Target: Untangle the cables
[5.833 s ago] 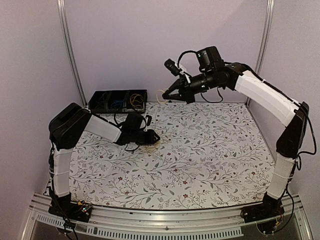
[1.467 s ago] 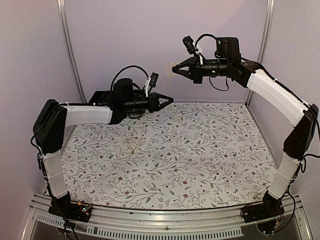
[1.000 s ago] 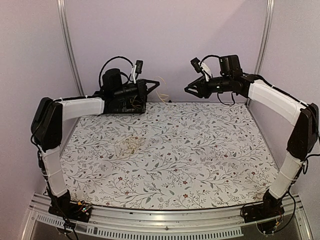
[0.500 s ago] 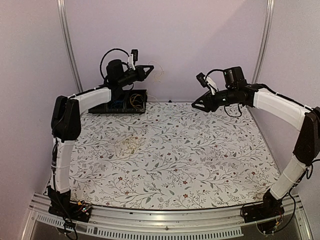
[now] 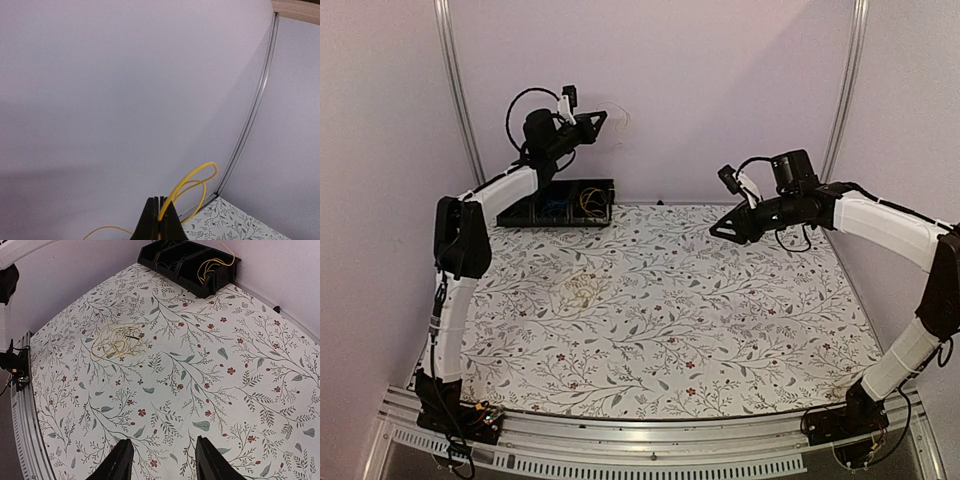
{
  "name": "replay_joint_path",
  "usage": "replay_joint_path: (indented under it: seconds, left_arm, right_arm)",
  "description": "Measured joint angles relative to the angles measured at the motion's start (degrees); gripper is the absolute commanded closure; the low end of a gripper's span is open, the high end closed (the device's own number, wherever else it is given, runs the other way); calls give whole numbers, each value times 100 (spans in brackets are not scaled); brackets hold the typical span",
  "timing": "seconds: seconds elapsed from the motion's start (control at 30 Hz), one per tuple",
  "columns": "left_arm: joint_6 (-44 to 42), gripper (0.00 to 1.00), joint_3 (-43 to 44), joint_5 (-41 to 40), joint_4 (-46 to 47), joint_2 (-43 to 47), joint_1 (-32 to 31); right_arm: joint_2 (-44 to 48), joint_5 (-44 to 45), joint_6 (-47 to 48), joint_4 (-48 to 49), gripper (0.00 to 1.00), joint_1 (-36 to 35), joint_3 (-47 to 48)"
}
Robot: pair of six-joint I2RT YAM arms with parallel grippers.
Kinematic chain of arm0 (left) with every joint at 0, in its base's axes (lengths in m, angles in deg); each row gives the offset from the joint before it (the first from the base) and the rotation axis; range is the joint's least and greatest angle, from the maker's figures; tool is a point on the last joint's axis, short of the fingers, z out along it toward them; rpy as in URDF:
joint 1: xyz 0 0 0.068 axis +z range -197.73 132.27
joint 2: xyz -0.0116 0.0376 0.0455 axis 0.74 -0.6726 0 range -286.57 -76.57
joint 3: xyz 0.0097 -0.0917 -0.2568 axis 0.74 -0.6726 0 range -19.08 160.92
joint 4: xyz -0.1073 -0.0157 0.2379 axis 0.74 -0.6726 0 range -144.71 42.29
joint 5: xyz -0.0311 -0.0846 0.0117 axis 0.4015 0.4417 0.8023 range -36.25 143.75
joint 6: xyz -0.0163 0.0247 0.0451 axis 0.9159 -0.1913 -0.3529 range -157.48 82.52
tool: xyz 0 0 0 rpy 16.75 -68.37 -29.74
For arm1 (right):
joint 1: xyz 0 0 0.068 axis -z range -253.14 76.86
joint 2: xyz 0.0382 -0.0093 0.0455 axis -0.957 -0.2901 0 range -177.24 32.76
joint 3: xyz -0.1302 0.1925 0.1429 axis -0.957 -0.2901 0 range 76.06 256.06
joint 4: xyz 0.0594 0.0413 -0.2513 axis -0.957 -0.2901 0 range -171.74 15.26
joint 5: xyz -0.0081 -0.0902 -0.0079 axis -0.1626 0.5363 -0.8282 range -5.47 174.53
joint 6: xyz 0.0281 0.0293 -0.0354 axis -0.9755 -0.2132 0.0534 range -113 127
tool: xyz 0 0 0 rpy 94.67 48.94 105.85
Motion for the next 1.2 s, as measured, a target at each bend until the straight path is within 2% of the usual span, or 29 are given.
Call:
replay_joint_path:
  seconds: [0.53,0.9,1.2]
  left_arm:
    - [-48,100,9,-343,83,-153,299]
    - [-66,100,-348,-483,160,-505,343]
    - [-269,100,-348,-944,-210,-693,428]
  right_arm:
    - [105,26,4,20,52,0,-184]
    - [109,131,59,17,52,0,-275]
    - [107,144,92,17,51,0,-278]
